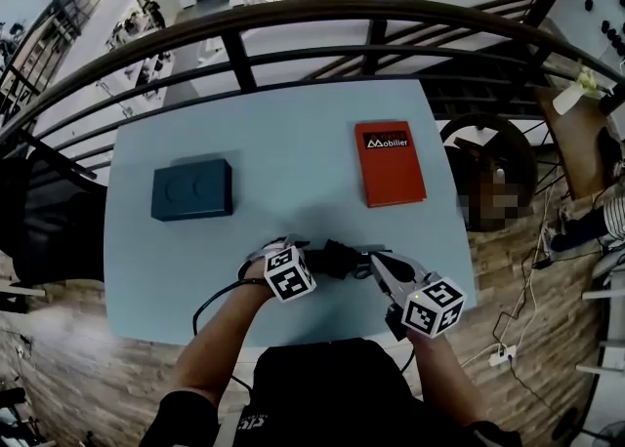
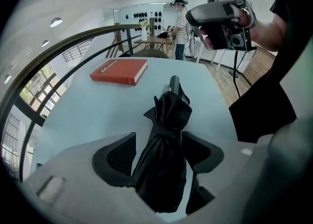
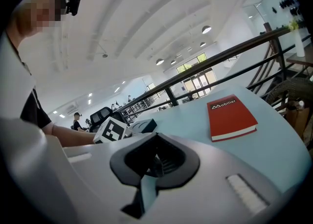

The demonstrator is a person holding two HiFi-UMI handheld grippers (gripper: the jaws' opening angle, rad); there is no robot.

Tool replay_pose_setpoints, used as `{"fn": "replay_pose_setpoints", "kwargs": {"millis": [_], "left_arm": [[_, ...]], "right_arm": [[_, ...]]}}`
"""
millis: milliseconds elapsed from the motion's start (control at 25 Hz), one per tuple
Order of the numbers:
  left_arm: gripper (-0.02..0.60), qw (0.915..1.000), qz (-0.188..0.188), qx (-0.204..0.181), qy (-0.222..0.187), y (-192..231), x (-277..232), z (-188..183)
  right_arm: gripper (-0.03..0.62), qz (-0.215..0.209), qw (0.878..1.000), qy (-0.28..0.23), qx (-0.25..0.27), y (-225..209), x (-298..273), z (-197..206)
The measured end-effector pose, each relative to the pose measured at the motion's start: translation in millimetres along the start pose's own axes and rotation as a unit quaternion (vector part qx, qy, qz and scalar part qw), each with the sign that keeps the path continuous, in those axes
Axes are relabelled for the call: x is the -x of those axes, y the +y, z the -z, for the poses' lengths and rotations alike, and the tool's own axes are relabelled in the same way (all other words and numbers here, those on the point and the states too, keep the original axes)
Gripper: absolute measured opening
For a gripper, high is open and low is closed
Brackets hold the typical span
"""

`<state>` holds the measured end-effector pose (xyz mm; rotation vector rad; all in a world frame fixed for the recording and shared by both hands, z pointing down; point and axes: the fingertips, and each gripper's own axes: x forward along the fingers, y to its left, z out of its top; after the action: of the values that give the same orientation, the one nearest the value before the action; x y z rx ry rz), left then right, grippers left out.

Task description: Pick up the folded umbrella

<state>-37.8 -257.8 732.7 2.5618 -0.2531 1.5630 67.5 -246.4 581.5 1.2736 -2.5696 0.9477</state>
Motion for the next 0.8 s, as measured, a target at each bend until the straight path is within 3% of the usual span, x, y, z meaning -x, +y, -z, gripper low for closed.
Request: {"fn": "replay_pose_setpoints", "kwargs": {"millis": [320,520,800], "left_arm": [[0.334,0.9964,0.044,-0.046,0.055,-9.9,-25.4,7.5],[0.336,0.9924,0.085,-0.052,0.073,-18.7,-32.2,4.2],[0.342,0.9845,0.082,-0.09,0.126,-22.4,-59.3,12.7]], "right_arm": [[0.002,0.011,1.0,-0.001,-0.002,-6.7,9.1,-0.3],[0.002,0.019,1.0,-0.003,-0.004,-9.9,17.0,-2.1],[0.002,0.03,0.999,-0.003,-0.012,-13.2,25.3,1.9]]}}
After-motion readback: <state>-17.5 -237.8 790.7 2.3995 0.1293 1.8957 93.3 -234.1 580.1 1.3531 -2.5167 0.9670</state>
